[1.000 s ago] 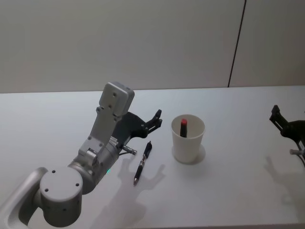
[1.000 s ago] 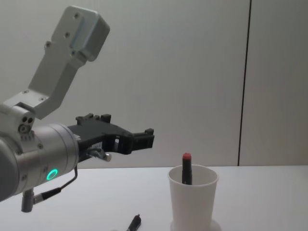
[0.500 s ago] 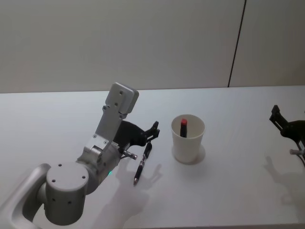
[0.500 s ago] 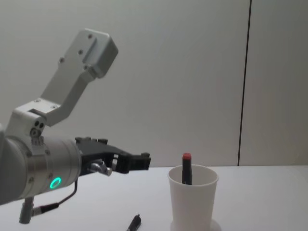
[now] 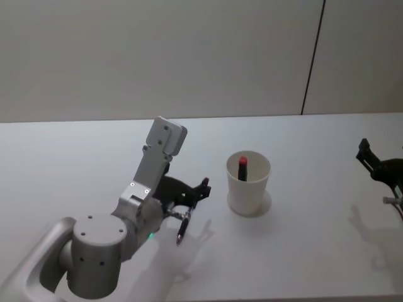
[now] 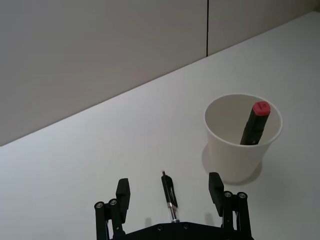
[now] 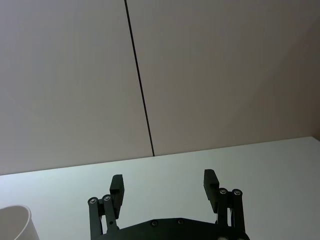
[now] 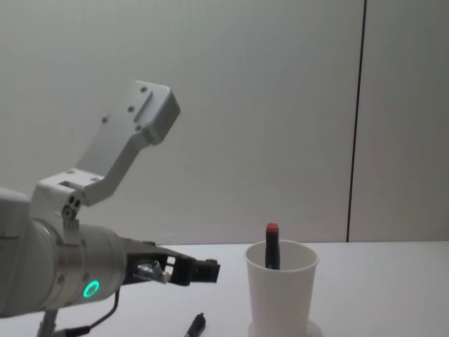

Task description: Place the pen into the pen holder.

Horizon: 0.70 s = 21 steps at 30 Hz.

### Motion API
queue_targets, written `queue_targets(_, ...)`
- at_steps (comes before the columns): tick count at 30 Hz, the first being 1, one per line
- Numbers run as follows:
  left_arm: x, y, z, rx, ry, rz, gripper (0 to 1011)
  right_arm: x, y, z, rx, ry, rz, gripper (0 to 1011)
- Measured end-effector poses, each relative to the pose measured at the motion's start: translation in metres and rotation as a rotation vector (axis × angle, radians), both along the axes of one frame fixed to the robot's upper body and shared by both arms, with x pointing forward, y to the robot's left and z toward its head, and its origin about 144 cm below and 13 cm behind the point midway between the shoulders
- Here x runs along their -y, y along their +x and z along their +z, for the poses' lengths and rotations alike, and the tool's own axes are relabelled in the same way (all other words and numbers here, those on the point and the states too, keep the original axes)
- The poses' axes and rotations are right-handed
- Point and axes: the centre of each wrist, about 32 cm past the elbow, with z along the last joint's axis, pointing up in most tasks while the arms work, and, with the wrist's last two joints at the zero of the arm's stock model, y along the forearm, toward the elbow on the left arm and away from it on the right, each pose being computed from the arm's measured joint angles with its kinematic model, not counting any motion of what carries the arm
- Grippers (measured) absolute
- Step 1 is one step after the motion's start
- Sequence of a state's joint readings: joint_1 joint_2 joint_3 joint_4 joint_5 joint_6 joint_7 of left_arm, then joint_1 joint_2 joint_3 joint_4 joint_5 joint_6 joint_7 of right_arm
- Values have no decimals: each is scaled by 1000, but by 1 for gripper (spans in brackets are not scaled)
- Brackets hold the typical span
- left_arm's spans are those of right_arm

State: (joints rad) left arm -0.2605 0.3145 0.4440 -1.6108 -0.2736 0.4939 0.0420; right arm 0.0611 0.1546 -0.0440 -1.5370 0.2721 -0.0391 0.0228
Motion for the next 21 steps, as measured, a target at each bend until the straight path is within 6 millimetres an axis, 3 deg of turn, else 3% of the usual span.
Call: queue_targets(21, 10, 3, -13, -101, -1, 32, 1003, 0, 0, 0, 0, 0, 0, 1002)
